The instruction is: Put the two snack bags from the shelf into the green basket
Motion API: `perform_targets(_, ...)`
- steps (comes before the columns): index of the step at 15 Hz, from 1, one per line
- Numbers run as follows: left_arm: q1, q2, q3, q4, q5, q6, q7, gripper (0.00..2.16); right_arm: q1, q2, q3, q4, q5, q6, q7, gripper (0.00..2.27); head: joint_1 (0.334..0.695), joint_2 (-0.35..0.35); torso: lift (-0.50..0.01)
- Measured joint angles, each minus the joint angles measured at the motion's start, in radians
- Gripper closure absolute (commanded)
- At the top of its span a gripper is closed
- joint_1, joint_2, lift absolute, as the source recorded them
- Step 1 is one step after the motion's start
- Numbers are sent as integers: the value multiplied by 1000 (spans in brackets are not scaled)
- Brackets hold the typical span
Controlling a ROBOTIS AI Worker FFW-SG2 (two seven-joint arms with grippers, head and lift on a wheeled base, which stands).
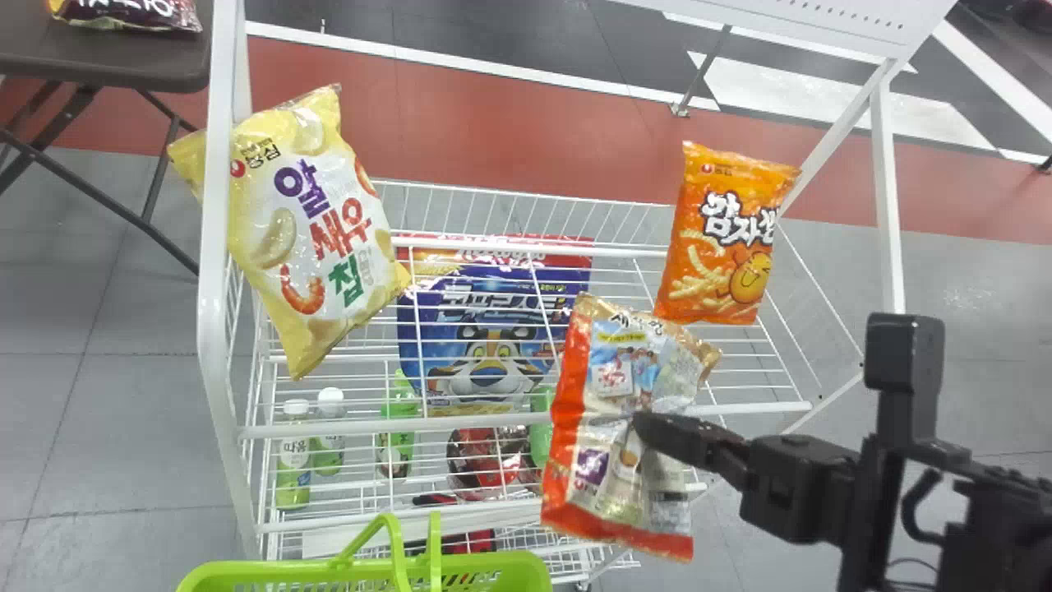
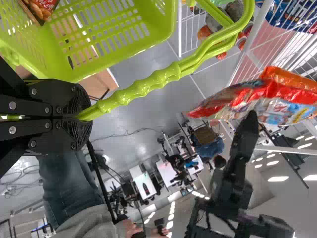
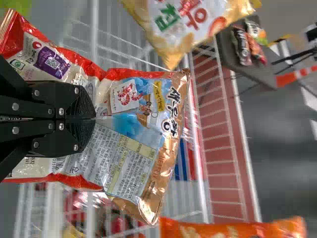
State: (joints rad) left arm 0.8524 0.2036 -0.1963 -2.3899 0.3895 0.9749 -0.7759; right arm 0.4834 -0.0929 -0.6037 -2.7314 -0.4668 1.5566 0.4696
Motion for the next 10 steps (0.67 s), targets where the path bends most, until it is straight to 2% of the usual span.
perform_targets(4,-1,-2,0,2,-1,-1,1,1814,44,3,-58,-44,-41,13,77,2246,695,-350,-11)
perform_targets(10,-1,-5,-10,0,-12,0,3,1814,111,-12,-34,-56,-29,14,84,2246,695,-350,-11)
